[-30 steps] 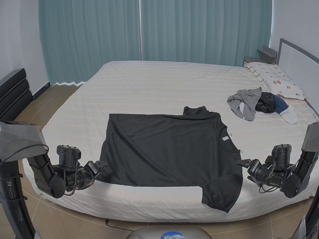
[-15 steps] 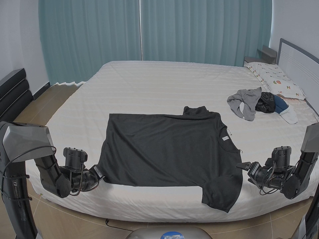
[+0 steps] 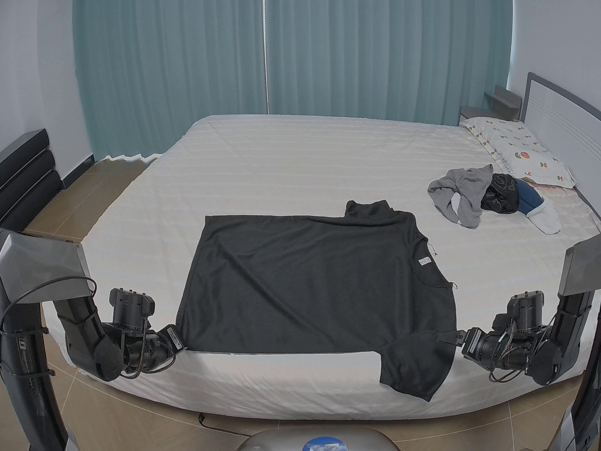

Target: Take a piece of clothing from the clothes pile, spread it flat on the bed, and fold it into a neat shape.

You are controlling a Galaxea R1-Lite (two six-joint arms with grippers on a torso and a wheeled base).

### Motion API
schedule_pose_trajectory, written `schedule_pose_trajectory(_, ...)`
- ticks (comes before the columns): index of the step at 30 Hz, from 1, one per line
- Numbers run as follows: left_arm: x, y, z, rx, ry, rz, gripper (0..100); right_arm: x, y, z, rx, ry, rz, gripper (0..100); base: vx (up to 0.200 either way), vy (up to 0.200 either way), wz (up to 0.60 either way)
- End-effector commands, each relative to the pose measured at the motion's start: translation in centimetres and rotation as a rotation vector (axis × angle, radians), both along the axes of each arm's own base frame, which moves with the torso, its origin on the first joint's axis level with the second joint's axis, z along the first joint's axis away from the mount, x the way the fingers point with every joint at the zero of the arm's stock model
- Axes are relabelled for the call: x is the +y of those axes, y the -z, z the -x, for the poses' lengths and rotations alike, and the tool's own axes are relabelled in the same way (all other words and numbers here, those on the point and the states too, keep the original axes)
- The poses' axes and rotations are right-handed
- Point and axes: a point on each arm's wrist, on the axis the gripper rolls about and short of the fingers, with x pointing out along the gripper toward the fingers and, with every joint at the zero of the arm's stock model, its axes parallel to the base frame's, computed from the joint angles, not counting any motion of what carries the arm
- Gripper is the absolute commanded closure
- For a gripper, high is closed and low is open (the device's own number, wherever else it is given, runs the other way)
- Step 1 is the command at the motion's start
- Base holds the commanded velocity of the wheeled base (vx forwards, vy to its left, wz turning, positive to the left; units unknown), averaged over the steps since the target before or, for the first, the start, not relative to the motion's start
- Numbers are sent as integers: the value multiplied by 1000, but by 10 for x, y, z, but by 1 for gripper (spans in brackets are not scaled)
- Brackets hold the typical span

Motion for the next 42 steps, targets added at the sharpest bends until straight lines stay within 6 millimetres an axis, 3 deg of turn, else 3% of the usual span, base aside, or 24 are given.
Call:
schedule_pose_trajectory(1,1,-5,6,-3,-2,-31,100,0,18,-1,23,-15,-4,0,0,0,0)
schedule_pose_trajectory(19,2,-4,9,3,13,-52,100,-2,33,-19,-20,-26,-32,0,0,0,0)
schedule_pose_trajectory(20,2,-4,9,1,13,-52,100,-2,34,-18,-19,-26,-32,100,0,0,0)
schedule_pose_trajectory(30,1,-4,9,3,17,-51,100,-4,33,-16,-12,-14,-24,100,0,0,0)
schedule_pose_trajectory(42,0,-4,9,1,19,-52,100,-13,23,5,7,-14,15,100,0,0,0)
